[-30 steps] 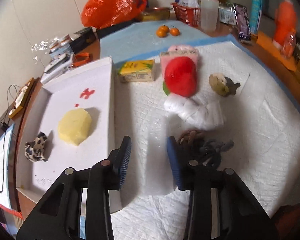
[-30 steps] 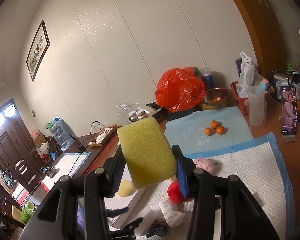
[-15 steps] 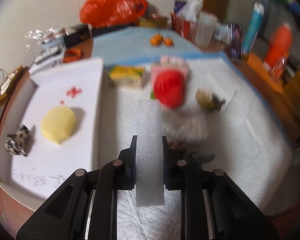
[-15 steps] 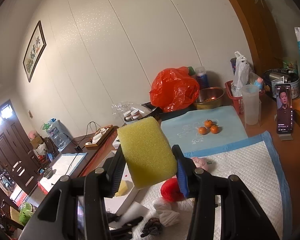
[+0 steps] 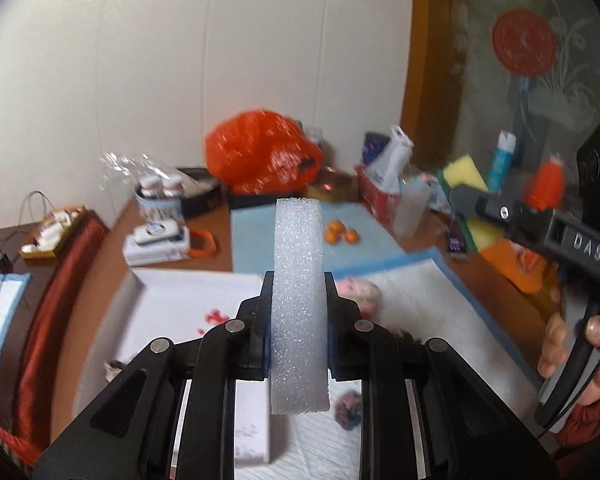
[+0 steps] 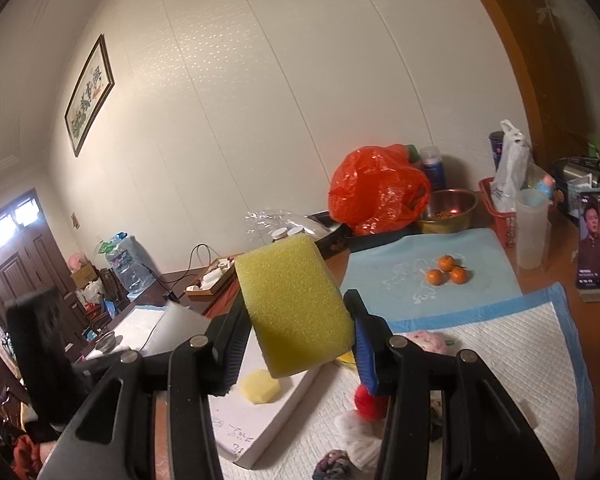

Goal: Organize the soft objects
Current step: 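Carry the foam strip in the left tool while the right tool carries the scrub sponge to the tray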

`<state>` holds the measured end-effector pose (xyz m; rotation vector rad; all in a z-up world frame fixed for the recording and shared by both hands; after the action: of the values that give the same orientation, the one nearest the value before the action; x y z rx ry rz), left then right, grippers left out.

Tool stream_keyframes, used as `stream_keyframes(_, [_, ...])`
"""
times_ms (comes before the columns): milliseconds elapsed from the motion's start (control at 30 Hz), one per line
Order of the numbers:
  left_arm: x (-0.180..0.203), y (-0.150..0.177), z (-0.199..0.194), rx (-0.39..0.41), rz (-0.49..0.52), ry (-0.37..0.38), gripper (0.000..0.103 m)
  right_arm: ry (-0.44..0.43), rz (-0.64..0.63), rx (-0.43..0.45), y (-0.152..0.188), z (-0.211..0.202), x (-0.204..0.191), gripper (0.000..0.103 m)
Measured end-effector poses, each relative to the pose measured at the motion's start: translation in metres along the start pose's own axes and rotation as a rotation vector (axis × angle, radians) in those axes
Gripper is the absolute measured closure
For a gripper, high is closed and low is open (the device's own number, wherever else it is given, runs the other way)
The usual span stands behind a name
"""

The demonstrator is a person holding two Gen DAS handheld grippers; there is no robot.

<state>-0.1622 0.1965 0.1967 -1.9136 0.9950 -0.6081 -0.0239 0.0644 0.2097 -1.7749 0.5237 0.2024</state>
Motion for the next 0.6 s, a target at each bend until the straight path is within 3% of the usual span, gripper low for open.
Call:
stream_keyframes(233, [-0.031,-0.018,-0.015,0.049,-0.044,-0.041,0.084,-0.041,-0.069,0.015,-0.018,0.013,-0.031,0.056])
stream_keyframes(600, [-0.061,-0.013,-0.015,0.046,-0.077,-0.052,0.084,-0.06,-0.064,-0.02,-0.007,0.042,-0.05,0.056])
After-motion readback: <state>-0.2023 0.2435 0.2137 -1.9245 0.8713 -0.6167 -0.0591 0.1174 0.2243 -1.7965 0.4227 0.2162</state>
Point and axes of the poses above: each gripper's, at about its wrist camera, not at the fingertips, and z roughly the way its jaws point, x to its right, y to its underside, the point moved 5 cm from there along z, roughly the way its jaws point, and after that the axes turned 8 degrees about -y, right-handed, at the moved point
